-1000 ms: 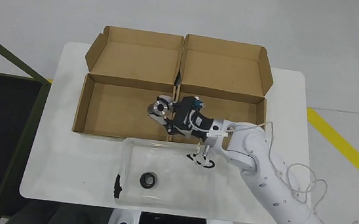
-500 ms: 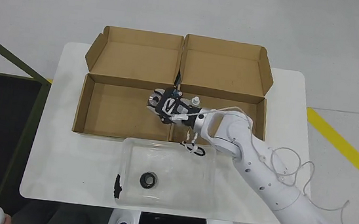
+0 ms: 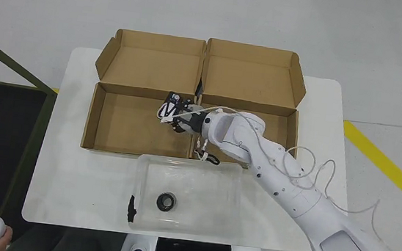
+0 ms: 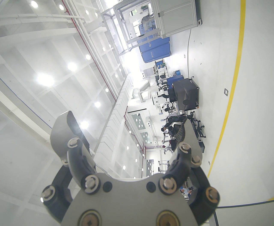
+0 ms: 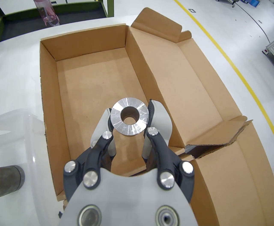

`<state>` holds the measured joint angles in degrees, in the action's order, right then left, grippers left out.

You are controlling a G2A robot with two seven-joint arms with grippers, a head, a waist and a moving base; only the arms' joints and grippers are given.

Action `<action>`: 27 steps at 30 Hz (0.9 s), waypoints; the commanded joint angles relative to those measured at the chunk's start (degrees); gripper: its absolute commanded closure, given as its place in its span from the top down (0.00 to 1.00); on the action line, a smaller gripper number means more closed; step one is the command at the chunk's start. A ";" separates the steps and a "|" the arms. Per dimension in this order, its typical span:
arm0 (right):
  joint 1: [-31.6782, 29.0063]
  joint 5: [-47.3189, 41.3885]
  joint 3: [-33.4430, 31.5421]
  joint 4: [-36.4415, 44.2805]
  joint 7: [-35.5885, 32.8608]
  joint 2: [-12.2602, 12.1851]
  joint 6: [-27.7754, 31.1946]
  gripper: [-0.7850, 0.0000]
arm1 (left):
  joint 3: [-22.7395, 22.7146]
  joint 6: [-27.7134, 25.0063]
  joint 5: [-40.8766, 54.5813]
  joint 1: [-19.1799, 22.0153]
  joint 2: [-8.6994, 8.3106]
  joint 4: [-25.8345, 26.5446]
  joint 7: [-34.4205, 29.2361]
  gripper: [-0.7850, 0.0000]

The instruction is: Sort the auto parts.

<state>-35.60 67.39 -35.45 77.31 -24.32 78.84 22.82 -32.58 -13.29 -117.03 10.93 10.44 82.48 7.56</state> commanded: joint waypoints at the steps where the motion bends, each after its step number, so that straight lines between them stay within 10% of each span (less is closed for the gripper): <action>1: 0.94 0.09 1.05 -1.18 -0.92 0.82 -0.70 0.00 | 0.00 0.00 0.00 0.00 0.00 0.00 0.00 1.00; 27: 6.59 0.72 5.93 -14.65 -7.49 7.72 -0.43 0.08 | 0.00 0.00 0.00 0.00 0.00 0.00 0.00 1.00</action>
<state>-29.08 67.88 -29.63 62.94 -31.66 86.36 22.40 -32.58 -13.29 -117.03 10.93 10.44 82.48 7.56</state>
